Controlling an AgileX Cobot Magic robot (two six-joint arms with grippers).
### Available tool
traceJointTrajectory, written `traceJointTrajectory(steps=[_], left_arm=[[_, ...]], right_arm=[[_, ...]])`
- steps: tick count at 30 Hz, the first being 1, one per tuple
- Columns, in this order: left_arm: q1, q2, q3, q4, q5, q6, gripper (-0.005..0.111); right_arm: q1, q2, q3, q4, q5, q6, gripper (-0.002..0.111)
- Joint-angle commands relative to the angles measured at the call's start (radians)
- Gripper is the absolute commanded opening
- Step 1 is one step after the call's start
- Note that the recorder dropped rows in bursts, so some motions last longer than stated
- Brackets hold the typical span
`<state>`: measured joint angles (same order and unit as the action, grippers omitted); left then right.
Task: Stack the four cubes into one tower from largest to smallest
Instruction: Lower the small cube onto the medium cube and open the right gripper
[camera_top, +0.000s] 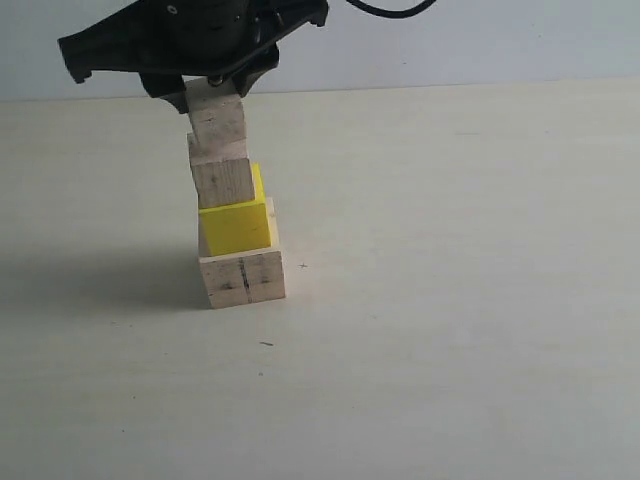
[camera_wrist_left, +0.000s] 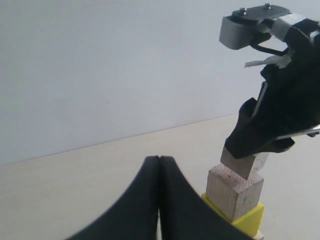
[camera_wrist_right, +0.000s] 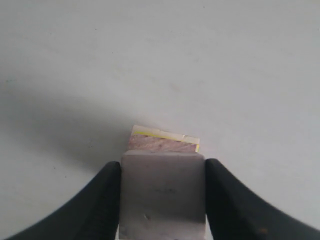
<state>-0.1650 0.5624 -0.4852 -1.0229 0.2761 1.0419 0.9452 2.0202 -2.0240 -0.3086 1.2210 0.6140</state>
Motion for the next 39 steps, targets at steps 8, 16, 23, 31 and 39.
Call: traceJointTrajectory(steps=[8,16,23,31,39], left_arm=[[-0.006,-0.009,0.008,-0.004,-0.027,-0.006,0.0],[-0.006,-0.009,0.008,-0.006,-0.027,-0.006,0.0],[-0.006,-0.009,0.008,-0.008,-0.031,-0.006,0.0],[-0.006,-0.009,0.008,-0.008,-0.031,-0.01,0.0],[-0.006,-0.009,0.008,-0.01,-0.033,-0.015,0.0]], right_arm=[[-0.023,0.018,-0.008,0.047,0.0,0.017,0.0],[-0.021,0.039,-0.008,0.047,0.0,0.035,0.0],[-0.021,0.039,-0.008,0.047,0.0,0.051,0.003],[-0.021,0.039,-0.008,0.066,0.0,0.067,0.009],[-0.003,0.034,-0.008,0.033,0.0,0.089,0.009]])
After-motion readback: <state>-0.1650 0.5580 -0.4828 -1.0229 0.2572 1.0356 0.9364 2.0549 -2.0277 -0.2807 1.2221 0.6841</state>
